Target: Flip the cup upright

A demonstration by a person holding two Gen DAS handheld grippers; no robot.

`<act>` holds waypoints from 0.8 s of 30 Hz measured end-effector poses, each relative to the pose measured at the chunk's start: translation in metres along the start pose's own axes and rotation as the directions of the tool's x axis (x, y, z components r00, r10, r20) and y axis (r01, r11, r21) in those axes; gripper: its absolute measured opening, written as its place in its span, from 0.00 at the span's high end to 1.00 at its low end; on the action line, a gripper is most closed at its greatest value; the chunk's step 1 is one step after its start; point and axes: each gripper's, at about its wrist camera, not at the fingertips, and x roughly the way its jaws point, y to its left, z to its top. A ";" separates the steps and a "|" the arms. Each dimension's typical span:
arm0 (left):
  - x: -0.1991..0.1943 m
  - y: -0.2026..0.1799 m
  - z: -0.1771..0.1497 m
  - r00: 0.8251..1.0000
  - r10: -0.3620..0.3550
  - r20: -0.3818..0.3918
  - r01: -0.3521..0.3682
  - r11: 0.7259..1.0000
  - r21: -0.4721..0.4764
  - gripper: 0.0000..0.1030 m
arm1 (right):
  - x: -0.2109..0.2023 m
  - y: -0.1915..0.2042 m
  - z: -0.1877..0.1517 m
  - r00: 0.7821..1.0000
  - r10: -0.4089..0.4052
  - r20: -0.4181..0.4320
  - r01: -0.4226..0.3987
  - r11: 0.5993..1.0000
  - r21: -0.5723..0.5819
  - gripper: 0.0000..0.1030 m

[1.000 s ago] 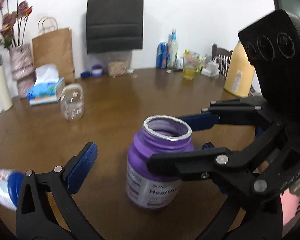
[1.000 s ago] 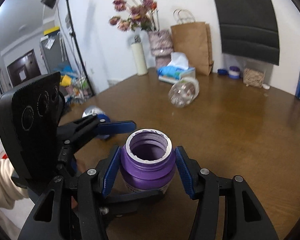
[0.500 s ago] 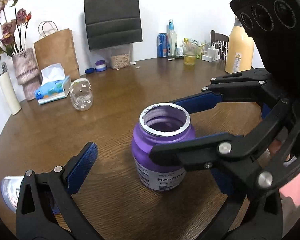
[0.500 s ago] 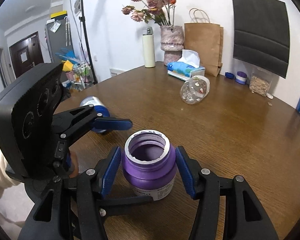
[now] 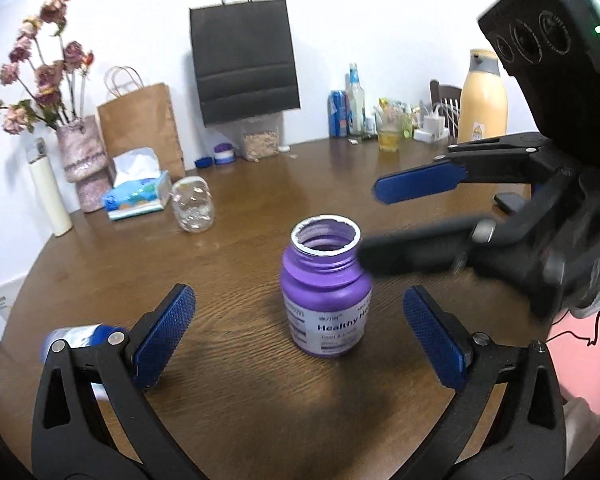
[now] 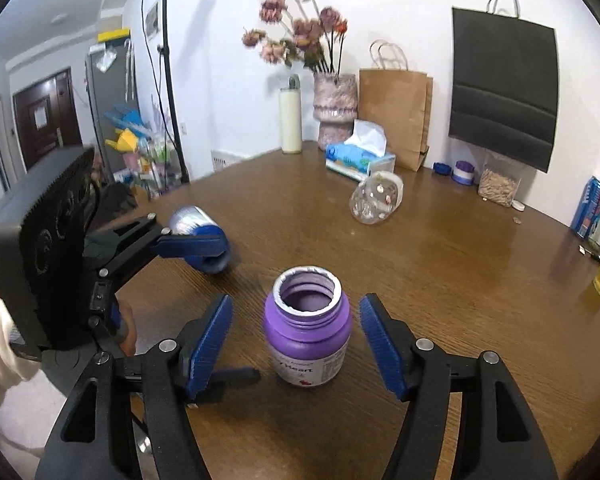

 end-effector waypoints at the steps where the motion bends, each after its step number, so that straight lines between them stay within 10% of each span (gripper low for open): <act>1: -0.012 0.002 0.000 1.000 0.014 0.022 -0.014 1.000 -0.010 0.00 | -0.009 -0.001 0.000 1.000 0.007 0.015 -0.007 1.000 0.018 0.31; 9: -0.086 0.018 0.000 0.974 0.164 0.155 -0.149 0.983 -0.105 0.00 | -0.067 -0.005 0.001 0.986 -0.153 0.071 0.147 0.986 0.081 0.23; 24: -0.093 0.019 -0.003 0.957 0.229 0.177 -0.206 0.969 -0.139 0.00 | -0.082 0.003 0.008 0.974 -0.187 0.124 0.179 0.981 0.074 0.23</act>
